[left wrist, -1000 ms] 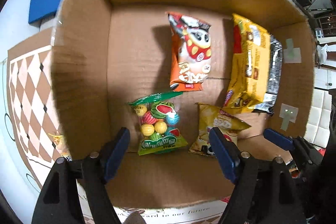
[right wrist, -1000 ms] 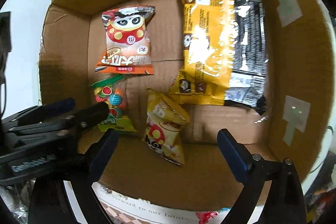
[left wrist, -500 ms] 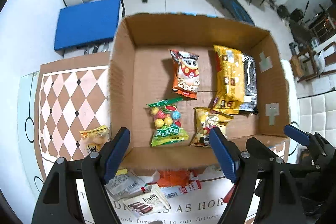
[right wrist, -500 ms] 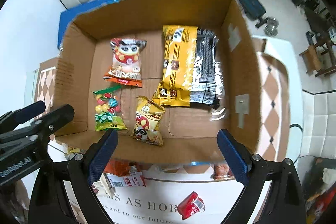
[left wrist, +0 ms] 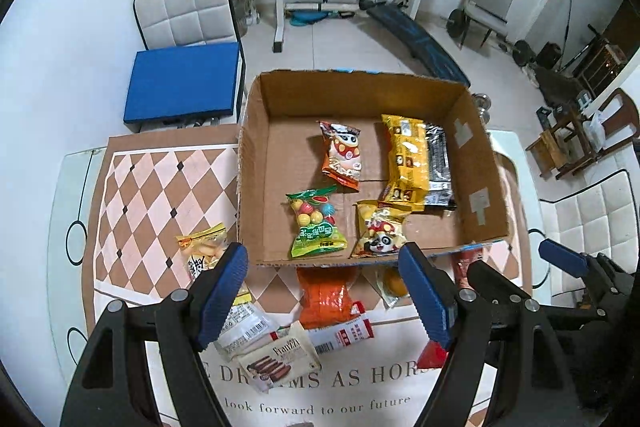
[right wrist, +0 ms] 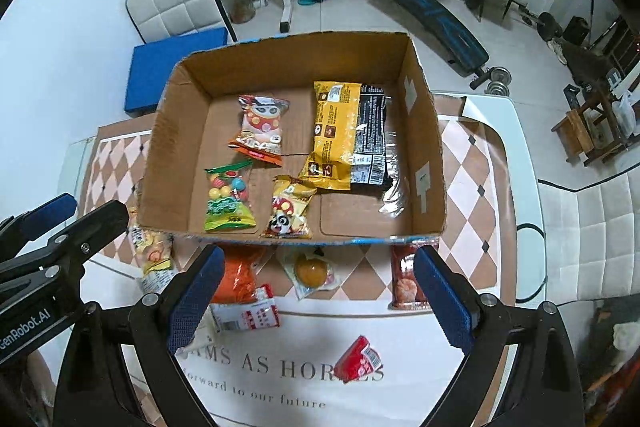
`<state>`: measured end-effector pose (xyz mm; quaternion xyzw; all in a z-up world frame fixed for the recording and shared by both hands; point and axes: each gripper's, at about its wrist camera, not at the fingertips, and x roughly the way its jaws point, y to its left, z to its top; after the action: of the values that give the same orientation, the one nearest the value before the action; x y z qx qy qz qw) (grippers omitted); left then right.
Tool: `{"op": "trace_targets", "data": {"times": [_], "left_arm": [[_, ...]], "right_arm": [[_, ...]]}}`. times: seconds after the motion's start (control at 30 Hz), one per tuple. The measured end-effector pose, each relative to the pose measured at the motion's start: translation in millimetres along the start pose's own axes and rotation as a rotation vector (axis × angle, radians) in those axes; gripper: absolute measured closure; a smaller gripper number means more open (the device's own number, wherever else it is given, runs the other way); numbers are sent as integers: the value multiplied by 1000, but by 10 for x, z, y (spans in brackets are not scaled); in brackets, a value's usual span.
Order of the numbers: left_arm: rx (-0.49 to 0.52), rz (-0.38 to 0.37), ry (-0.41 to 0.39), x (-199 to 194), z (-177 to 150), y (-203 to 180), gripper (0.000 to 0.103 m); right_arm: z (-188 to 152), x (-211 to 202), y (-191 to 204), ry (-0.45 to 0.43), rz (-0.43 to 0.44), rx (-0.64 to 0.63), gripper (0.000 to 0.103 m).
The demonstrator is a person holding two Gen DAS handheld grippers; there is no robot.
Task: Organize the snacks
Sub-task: 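Grasp the Franzzi cookie pack with the left tool while the right grasps the red spicy strip packet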
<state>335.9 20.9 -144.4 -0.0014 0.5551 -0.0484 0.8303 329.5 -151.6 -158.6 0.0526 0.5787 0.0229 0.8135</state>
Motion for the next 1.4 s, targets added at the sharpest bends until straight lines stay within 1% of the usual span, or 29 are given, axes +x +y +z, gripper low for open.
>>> {"op": "trace_targets", "data": {"times": [0.13,0.2,0.27,0.3,0.33,0.37,0.43,0.57,0.63,0.67,0.73,0.77,0.8,0.9,0.97,1.0,1.07,1.13,1.17,1.23,1.3,1.33,1.37,1.4], "left_arm": [[1,-5,-33,-176,-93,-4,26],[5,-7,-38,-224,-136,-1,26],[10,-16,-29,-229,-184,20,26],[12,-23,-18,-209,-216,43,22],[12,-25,-9,-187,-253,69,16],[18,-26,-1,-149,-293,100,5],[27,-19,15,-60,-407,193,4],[79,22,98,295,-698,396,5],[132,57,146,523,-866,470,5],[166,70,169,633,-944,489,5],[262,80,226,871,-1100,480,5],[320,78,268,1009,-1186,453,5],[352,76,292,1092,-1240,439,5],[452,41,357,1345,-1389,362,5],[516,10,387,1448,-1463,285,5],[549,8,395,1502,-1496,236,5],[583,-10,416,1591,-1544,173,5],[563,-28,433,1682,-1562,156,16],[538,-41,449,1721,-1571,168,32],[465,-33,469,1781,-1578,230,35],[355,-38,464,1763,-1577,343,35],[291,-40,475,1757,-1587,423,35],[195,-39,490,1752,-1611,541,36],[123,-33,502,1750,-1639,635,35]], "right_arm": [[-118,-163,4,-21,20,8,6],[-166,-184,11,-15,37,14,6],[-220,-155,7,12,64,26,6],[-261,-105,-4,35,80,37,5],[-299,-64,-17,52,91,48,5],[-346,-2,-36,75,102,62,5],[-471,186,-90,141,135,105,5],[-782,610,-170,269,193,190,5],[-927,826,-184,331,206,223,5],[-975,894,-188,347,205,230,5],[-1079,1029,-201,377,200,248,5],[-1119,1081,-209,390,198,253,5],[-1165,1129,-221,401,196,260,5],[-1231,1227,-265,425,185,273,5],[-1257,1277,-299,438,178,282,5],[-1260,1298,-314,443,175,286,5],[-1266,1336,-325,454,168,293,5],[-1261,1361,-333,459,166,299,5],[-1252,1371,-329,463,169,303,5],[-1238,1399,-298,468,183,311,5],[-1210,1440,-245,471,194,323,5],[-1198,1472,-216,472,199,329,5],[-1180,1528,-168,477,205,340,5],[-1165,1575,-129,481,207,355,5]]}}
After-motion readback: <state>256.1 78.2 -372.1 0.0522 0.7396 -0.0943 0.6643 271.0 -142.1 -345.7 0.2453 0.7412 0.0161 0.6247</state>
